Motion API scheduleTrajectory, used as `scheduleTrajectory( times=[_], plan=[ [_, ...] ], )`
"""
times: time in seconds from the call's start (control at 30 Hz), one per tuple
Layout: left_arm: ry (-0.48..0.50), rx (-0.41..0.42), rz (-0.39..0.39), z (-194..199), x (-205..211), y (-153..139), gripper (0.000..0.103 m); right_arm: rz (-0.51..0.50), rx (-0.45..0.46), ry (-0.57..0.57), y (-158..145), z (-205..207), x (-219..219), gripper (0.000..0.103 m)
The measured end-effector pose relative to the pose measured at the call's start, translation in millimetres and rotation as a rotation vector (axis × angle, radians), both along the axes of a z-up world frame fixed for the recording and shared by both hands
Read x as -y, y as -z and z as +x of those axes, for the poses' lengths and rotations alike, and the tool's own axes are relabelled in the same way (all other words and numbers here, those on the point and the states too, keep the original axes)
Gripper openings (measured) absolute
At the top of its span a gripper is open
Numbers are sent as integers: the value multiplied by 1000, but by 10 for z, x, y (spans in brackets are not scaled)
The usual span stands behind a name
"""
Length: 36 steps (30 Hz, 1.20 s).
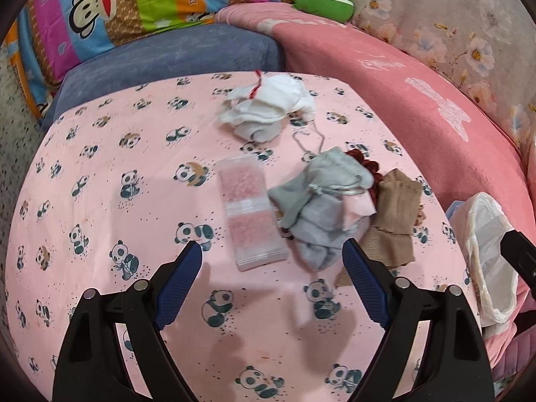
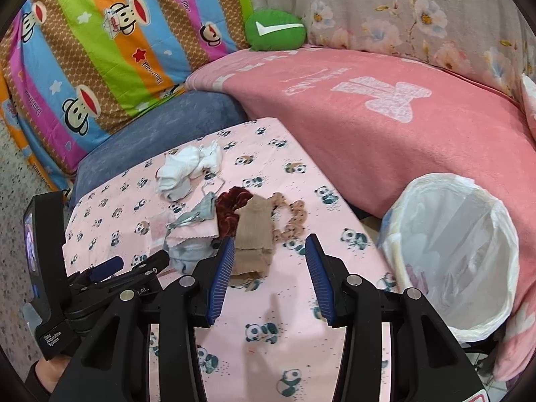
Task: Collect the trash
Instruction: 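Move both tools back over the item pile on the table, then grasp the clear pink bead bag with the left tool while the right tool grasps the grey sock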
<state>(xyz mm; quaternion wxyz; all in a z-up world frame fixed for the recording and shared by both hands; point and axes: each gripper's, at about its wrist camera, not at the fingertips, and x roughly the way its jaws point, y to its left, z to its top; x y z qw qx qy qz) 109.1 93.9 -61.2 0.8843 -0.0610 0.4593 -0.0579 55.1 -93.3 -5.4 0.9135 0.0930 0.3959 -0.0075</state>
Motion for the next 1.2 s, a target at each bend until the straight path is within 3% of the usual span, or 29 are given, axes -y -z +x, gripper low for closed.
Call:
scheduleTrajectory(
  times=[0.2,0.37,0.5,0.57,0.63,1.2],
  plan=[
    [-6,-43,-58,55,-135,152,78,1,-34,-26,153,106,-179,46],
    [20,-80,-104,96,-181,256,60,6,-56,-39,248,183,-276,46],
    [46,-101,-145,100,-236,304,38,6,-68,-51,295,234,-351,46],
    [52,-113,-166,112,-263,321,35,7,-75,-59,320,264,-402,46],
    [57,-112,-180,95,-312,321,21,8,-81,-69,344,295,-449,46],
    [53,-82,-199,108,-528,185,11,53,-151,-141,675,652,-845,46]
  ],
)
